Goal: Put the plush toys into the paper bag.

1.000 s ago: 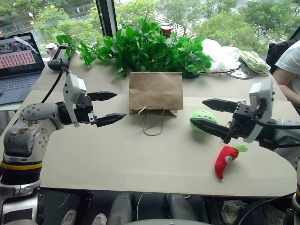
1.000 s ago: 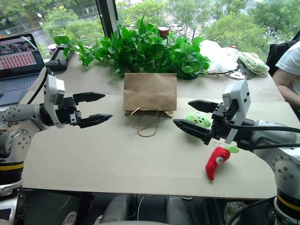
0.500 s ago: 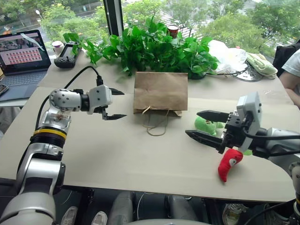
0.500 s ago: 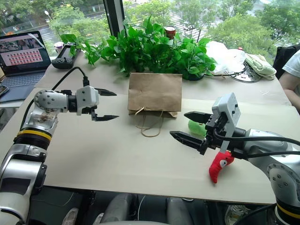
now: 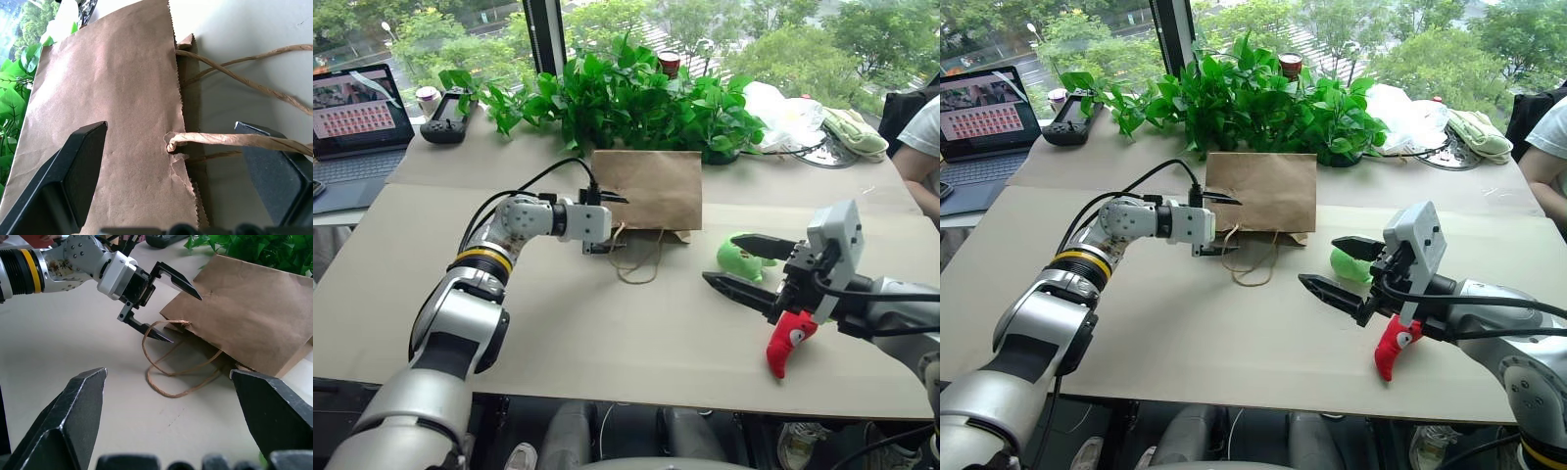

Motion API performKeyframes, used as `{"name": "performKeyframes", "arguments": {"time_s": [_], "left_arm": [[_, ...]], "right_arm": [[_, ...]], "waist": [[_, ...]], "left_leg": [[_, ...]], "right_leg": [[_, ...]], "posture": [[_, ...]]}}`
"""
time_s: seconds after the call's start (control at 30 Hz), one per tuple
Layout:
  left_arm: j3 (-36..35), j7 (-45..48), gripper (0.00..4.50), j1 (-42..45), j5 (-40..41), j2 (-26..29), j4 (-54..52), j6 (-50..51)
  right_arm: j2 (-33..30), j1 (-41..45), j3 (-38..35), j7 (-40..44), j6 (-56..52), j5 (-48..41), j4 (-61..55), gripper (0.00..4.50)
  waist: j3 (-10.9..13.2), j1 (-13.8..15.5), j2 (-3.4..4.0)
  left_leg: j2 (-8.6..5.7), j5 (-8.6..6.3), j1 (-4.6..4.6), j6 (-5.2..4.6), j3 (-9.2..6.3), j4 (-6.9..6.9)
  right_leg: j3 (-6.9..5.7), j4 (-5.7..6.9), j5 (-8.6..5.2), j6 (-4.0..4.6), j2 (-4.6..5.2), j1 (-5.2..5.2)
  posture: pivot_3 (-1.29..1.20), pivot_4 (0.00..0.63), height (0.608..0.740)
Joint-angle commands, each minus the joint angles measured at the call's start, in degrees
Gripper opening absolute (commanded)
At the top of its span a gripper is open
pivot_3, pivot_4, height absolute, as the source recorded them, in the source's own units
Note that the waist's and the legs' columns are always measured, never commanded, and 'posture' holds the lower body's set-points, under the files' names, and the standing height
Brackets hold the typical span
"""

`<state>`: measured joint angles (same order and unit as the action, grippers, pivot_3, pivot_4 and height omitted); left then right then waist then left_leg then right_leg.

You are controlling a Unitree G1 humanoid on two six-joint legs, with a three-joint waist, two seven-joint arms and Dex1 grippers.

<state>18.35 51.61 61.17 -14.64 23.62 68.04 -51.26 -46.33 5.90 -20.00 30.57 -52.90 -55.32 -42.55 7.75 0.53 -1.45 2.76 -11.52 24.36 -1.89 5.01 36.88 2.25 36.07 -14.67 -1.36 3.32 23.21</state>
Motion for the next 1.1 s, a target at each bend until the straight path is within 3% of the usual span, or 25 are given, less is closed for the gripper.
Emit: {"name": "performKeyframes", "arguments": {"time_s": [0.03, 0.13, 0.43, 0.63, 0.8, 0.93, 1.1], "left_arm": [[-0.8, 0.2, 4.24, 1.8, 0.2, -0.1, 0.8, -2.1], [-0.1, 0.4, 3.5, 1.6, -0.7, -0.1, 1.1, -3.0], [-0.4, 0.1, 0.06, 1.5, -1.0, -1.2, 1.5, -3.4], [-0.8, 0.7, 0.01, 1.4, -0.4, -1.4, 1.4, -3.1], [-5.5, 9.1, 0.01, 0.2, 8.3, -1.7, -1.8, 0.3], [-10.1, 21.6, 0.01, -5.0, 21.6, -0.7, -14.9, 10.3], [-10.2, 25.8, 0.01, -15.7, 28.2, 3.1, -36.4, 23.8]], "right_arm": [[0.2, 0.1, -1.2, -1.1, 2.0, -0.9, -2.0, 4.5], [0.5, 0.1, -1.3, -1.7, 2.3, -0.6, -1.8, 4.5], [0.7, 0.6, -0.8, -3.1, 2.5, -0.5, -1.9, 4.5], [0.7, 1.2, -0.2, -3.6, 2.6, -0.4, -1.7, 4.5], [1.2, 1.2, 1.6, -4.1, 2.9, 0.7, -1.7, 4.5], [2.3, 0.4, 5.0, -4.5, 3.4, 2.9, -1.5, 4.5], [2.7, -0.3, 8.0, -4.4, 4.0, 5.9, -0.6, 4.5]], "waist": [[0.0, 0.0, 0.0], [0.0, 0.1, 0.0], [0.0, 0.1, 0.0], [0.0, 0.0, 0.0], [0.0, 0.0, 0.0], [0.0, -0.2, 0.01], [0.0, -1.0, 0.04]], "left_leg": [[0.0, 0.0, 0.01, 0.0, 0.0, 0.0], [0.0, 0.0, 0.01, 0.0, 0.0, 0.01], [-0.01, 0.0, 0.01, 0.0, 0.0, 0.02], [-0.01, 0.0, 0.0, 0.0, -0.01, 0.02], [-0.01, 0.0, 0.0, 0.0, -0.01, 0.02], [0.04, 0.0, 0.0, 0.0, -0.01, 0.03], [0.05, 0.0, -0.04, 0.0, -0.02, 0.03]], "right_leg": [[0.0, 0.0, 0.0, 0.0, 0.0, 0.0], [0.0, 0.0, 0.0, 0.0, 0.0, 0.0], [-0.01, 0.0, 0.0, 0.0, 0.0, -0.01], [-0.01, 0.01, 0.0, 0.0, -0.01, -0.01], [-0.01, 0.01, 0.0, 0.0, 0.0, -0.01], [-0.01, 0.04, 0.0, 0.0, -0.02, -0.01], [0.03, 0.08, 0.0, 0.0, -0.02, -0.02]], "posture": [[0.0, 0.15, 0.74], [0.0, 0.15, 0.74], [0.0, 0.15, 0.74], [0.0, 0.15, 0.74], [0.0, 0.15, 0.74], [0.0, 0.15, 0.74], [0.0, 0.15, 0.74]]}}
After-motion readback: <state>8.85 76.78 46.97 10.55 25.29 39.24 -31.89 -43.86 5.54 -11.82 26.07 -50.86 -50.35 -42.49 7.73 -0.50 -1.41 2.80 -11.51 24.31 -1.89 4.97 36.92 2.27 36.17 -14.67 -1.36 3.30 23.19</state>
